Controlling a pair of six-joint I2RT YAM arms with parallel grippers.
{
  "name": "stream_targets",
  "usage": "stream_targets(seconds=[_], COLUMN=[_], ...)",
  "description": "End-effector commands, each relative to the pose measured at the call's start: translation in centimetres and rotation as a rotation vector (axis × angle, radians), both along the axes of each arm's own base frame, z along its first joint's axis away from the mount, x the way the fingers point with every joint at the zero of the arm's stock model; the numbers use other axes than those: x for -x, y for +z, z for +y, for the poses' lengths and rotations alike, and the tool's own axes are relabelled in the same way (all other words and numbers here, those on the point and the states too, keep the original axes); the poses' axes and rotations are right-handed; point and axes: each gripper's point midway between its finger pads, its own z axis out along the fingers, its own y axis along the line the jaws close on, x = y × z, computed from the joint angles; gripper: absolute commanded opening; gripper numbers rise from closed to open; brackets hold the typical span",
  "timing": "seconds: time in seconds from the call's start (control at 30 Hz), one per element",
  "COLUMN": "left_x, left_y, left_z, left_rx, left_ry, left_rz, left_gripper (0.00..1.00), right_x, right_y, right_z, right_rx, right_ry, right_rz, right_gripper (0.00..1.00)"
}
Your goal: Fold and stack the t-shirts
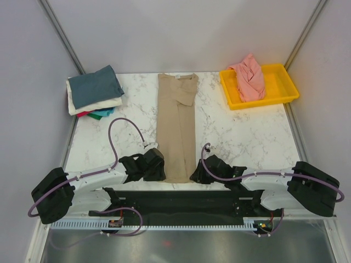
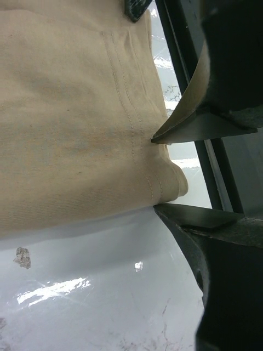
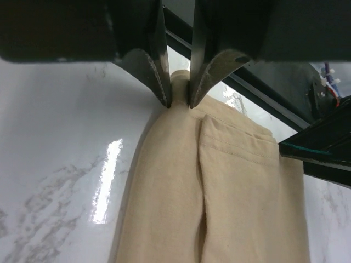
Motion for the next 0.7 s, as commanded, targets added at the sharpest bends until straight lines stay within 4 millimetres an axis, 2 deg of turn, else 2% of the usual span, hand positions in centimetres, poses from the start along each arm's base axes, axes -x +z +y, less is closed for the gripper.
stream_targets(seconds=[0.0,0.1,0.17,0.23,0.33,0.4,0.43,0.57,0.67], left_x=[-0.4,-0.5,-0.5,-0.5,-0.5,-0.2,-0.1,0.7,1.5], left_y=[-0.2,-0.3,-0.4,-0.7,-0.3,-0.2,0.0,0.8,0.5], left_z=[-0.2,0.0,0.1,0.4,0.8,1.4,1.6,2.0,1.9], left_rx=[0.002,-0.008,-0.01,-0.022,-0.014,-0.016,-0.008,0.075,0.104], left_ry=[-0.02,-0.016,-0.017,-0.01,0.003,0.024,0.031,0.057,0.059], left_rz=[-0.023,-0.028,-0.031,-0.034,-0.05,-0.049,-0.055,-0.067,-0.04], left_gripper=[0.55,0.51,0.41,0.25,0.15,0.11,0.09,0.08,0.09], right_x=[1.1,1.2,1.1,1.2,1.1,1.3,1.2,1.7,2.0], right_y=[-2.8,-3.3,-3.3,-3.1,-2.3,-2.3,-1.5,-1.0,-0.9], right_z=[-1.0,-0.7,-0.8,-0.9,-1.1,-2.0,-2.1,-3.7,-4.0], right_rx=[0.055,0.058,0.061,0.053,0.027,0.045,0.023,0.021,0.01], right_ry=[0.044,0.061,0.06,0.058,0.04,0.019,0.013,-0.014,-0.014], right_rz=[0.022,0.027,0.023,0.016,0.004,0.008,-0.008,-0.011,-0.011], right_gripper=[0.26,0.08,0.0,0.0,0.0,0.0,0.0,0.0,0.0])
